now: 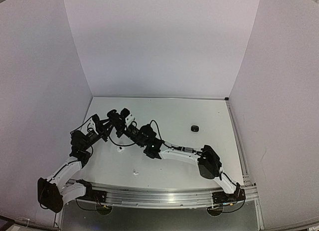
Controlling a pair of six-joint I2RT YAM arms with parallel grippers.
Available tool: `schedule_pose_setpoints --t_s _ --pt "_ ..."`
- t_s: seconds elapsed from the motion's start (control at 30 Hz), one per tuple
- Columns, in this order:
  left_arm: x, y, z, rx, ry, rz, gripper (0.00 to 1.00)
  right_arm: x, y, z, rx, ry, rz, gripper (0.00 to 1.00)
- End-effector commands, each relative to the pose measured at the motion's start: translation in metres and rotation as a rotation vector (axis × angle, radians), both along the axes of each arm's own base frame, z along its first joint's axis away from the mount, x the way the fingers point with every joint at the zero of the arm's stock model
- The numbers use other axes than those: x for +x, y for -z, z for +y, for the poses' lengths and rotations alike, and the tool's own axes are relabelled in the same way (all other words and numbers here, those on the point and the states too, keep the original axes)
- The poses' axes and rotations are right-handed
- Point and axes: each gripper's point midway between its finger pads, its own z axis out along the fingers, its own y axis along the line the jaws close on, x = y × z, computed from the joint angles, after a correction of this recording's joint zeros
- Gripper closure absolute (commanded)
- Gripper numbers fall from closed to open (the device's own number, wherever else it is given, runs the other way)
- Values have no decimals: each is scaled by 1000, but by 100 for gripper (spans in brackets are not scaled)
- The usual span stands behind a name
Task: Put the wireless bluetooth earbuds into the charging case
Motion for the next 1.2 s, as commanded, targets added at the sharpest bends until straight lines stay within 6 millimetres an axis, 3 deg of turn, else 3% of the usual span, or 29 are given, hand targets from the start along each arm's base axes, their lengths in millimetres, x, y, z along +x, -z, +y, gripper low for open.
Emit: schedule_pose_setpoints --t_s 0.0,0.2,0.47,0.67,1.0,1.17 --pt "-8 -33 1 -7 0 -131 100 10 9 -1 -51 42 34 88" --pt "-8 -31 2 0 -4 -128 100 11 10 -1 -56 46 40 83" --pt "-8 -28 0 3 8 -116 100 11 2 -3 -41 48 35 84" --pt "-6 -26 0 0 7 -91 100 6 -6 -2 -38 22 20 76" --pt "2 -9 0 -19 5 32 100 -10 -51 -16 6 -16 -44 61" --pt "2 -6 -1 -20 12 46 100 -13 -61 -21 10 -12 -62 57"
